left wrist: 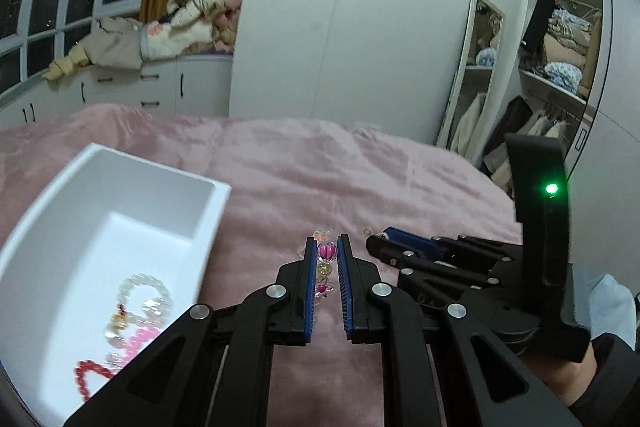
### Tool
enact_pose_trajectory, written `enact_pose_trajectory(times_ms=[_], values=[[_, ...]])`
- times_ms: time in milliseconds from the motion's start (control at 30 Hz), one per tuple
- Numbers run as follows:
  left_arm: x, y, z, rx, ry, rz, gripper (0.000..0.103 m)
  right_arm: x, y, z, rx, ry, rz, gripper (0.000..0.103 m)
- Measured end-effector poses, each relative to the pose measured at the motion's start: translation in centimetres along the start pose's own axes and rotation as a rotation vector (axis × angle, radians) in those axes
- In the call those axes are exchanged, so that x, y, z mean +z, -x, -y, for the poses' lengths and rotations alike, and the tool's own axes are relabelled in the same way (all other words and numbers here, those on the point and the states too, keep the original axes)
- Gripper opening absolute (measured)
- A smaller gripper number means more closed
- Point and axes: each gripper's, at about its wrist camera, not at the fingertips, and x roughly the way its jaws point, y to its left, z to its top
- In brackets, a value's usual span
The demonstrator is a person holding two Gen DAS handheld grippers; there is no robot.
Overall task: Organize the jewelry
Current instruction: 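Lift and carry the bracelet and pearl charm over the white box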
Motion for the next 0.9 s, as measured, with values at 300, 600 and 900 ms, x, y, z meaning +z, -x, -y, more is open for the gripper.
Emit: enact_pose_trajectory(times_ms=[300,600,900], values=[[2.0,5.1,-3.1,0.101,0.07,0.102,0.015,1.8,0.6,-4.2,0.052,0.032,0.04,0.016],[3.6,8.4,-8.4,0.276,0.152,0.178,0.015,3.5,-0.4,-9.4,0.082,0.116,0.035,0.016],[4.2,8.1,-15.1,0.374,0.297,0.13,0.015,4.6,-2.2,-14.3,0.154,0.209,0.013,0.016]])
